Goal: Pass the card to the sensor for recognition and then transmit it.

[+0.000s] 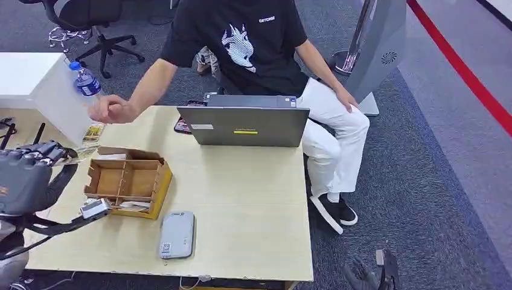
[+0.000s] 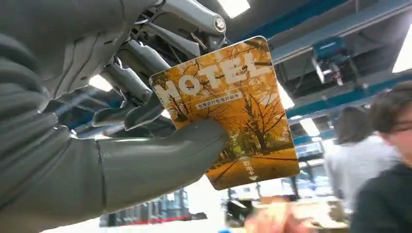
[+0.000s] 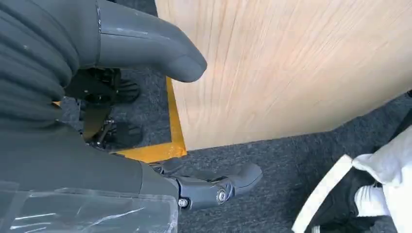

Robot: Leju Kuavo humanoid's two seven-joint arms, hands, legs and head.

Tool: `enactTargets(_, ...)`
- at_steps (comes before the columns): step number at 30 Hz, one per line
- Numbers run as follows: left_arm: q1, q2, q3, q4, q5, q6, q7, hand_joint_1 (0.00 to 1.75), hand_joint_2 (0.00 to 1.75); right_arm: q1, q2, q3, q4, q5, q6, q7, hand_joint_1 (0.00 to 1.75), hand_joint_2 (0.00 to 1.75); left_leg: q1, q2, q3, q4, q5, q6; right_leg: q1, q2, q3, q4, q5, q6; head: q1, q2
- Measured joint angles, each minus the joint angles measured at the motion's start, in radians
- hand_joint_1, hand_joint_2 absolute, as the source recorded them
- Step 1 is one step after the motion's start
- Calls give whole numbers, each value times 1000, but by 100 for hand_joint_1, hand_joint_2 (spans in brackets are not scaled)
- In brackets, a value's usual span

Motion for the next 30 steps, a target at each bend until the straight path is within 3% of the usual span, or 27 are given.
enactTargets(12,65,-78,-169,-12,-47,-23,-8,175,175,14,0,0,-23,-12,-5,3,0,175,0,0,0,0,0,0,0,0,0,0,0,0,0,0)
enactTargets(20,77,-96,-267,35,-74,-71,24,175,175,12,0,0,-23,-13,-5,3,0,175,0,0,-1,0,0,0,0,0,0,0,0,0,0,0)
enactTargets(30,76,-104,-334,116,-86,-145,60,175,175,11,0,6,-23,-13,-4,3,0,175,0,0,-1,0,0,0,0,0,0,0,0,0,0,0)
